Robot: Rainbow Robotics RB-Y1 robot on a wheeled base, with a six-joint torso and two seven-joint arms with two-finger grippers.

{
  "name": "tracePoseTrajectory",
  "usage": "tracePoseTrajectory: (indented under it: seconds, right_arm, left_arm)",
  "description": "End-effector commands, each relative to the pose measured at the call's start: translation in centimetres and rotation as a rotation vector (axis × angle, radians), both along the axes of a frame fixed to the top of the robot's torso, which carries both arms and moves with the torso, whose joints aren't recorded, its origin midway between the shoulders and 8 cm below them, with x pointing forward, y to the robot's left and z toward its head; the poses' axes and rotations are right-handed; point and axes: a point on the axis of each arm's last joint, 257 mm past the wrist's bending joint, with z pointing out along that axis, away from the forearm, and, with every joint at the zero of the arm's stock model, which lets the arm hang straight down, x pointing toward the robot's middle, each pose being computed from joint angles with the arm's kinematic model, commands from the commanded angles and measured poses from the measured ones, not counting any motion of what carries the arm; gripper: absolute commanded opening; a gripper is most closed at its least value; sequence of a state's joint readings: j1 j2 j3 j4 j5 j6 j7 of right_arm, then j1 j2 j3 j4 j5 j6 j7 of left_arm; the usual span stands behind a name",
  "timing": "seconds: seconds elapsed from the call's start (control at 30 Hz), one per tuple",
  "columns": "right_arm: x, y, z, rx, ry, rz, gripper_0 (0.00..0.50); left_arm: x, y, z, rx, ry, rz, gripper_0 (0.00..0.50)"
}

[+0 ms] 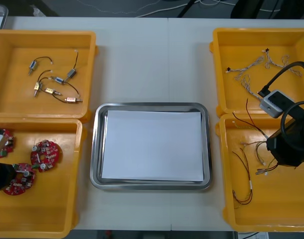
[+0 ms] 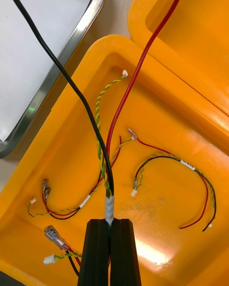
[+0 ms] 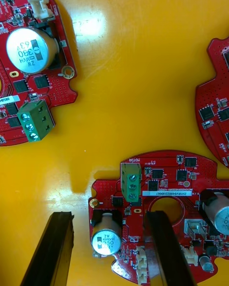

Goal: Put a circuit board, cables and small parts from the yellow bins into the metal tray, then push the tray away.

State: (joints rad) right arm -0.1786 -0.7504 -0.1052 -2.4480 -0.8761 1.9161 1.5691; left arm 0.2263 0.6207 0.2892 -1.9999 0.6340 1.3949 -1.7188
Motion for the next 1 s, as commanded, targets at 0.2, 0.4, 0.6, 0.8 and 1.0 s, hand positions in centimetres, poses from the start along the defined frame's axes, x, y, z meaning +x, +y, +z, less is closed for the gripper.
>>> tracePoseTrajectory:
  seconds: [0.2, 0.4, 0.6, 0.8, 1.0]
  right_arm:
    - [0.3, -0.2, 1.3, -0.067, -0.043, 0.062, 0.000]
    - [0.3, -0.2, 1.3, -0.067, -0.043, 0.062, 0.000]
    - [0.3, -0.2, 1.3, -0.067, -0.043, 0.062, 0.000]
    - [0.3, -0.2, 1.3, -0.067, -0.043, 0.062, 0.000]
    - [0.3, -0.2, 1.3, -0.067, -0.043, 0.062, 0.000]
  left_arm:
    - [-0.9, 0.4, 4.2, 0.051, 0.018, -0.085, 0.488]
    - [-0.7, 0.1, 5.8, 0.044, 0.017, -0.079, 0.484]
    - [0.5, -0.5, 6.0, 0.024, 0.040, -0.060, 0.463]
    - [1.4, -1.2, 5.3, 0.012, 0.056, -0.056, 0.461]
    - [1.4, -1.4, 4.4, 0.011, 0.081, -0.047, 0.447]
